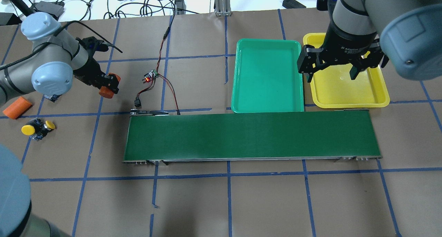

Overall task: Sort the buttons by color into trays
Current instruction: 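Grasp the orange cylinder with the left gripper and lift it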

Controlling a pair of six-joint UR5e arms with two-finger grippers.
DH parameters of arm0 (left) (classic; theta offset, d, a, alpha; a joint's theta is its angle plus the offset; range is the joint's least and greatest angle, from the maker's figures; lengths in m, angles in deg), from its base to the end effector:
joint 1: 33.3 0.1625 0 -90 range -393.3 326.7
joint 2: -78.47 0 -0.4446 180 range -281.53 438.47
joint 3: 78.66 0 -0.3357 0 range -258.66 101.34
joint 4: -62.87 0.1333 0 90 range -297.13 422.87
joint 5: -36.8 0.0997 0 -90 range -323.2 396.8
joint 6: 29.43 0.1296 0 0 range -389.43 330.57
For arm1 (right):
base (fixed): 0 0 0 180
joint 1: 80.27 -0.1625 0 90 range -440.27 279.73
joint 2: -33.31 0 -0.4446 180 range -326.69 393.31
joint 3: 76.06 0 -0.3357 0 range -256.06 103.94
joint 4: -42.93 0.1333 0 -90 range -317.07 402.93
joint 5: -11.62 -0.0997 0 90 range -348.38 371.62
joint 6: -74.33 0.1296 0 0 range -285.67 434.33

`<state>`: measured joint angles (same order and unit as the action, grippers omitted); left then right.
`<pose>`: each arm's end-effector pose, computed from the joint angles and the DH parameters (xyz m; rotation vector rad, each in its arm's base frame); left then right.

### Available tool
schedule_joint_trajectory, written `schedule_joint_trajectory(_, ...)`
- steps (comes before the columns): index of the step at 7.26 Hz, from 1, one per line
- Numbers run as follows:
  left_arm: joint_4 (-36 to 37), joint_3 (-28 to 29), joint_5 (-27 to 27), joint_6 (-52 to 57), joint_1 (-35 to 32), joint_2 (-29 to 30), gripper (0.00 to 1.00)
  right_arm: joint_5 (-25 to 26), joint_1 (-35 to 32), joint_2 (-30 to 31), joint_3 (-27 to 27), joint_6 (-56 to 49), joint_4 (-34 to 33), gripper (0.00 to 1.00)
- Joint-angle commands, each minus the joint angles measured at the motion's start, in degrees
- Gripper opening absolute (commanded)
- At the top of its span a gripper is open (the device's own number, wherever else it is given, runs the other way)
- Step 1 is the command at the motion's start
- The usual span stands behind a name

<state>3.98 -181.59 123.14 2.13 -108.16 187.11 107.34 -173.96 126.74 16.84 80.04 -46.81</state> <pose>0.0009 -0.5455 0.2779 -0.4394 -3.0481 0.0276 0.1465 -0.4008 0.4809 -0.0540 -3.0419 0.0196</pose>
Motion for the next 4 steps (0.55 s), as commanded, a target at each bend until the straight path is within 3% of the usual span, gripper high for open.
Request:
schedule_joint_trajectory(1, -1.6, -12.2, -0.4, 11.6, -4.1, -10.9, 0.00, 0.0, 0.0, 0.0, 0.0, 0.0, 0.0, 1.00)
schedule_joint_trajectory(2, -1.6, -17.3, -0.6, 22.5, -4.7, -14.9, 0.00, 0.0, 0.0, 0.0, 0.0, 0.0, 0.0, 1.00)
schedule_joint_trajectory(4, -1.5, -21.8, -1.3, 38.1, -5.3, -19.4, 0.00, 0.0, 0.0, 0.0, 0.0, 0.0, 0.0, 1.00)
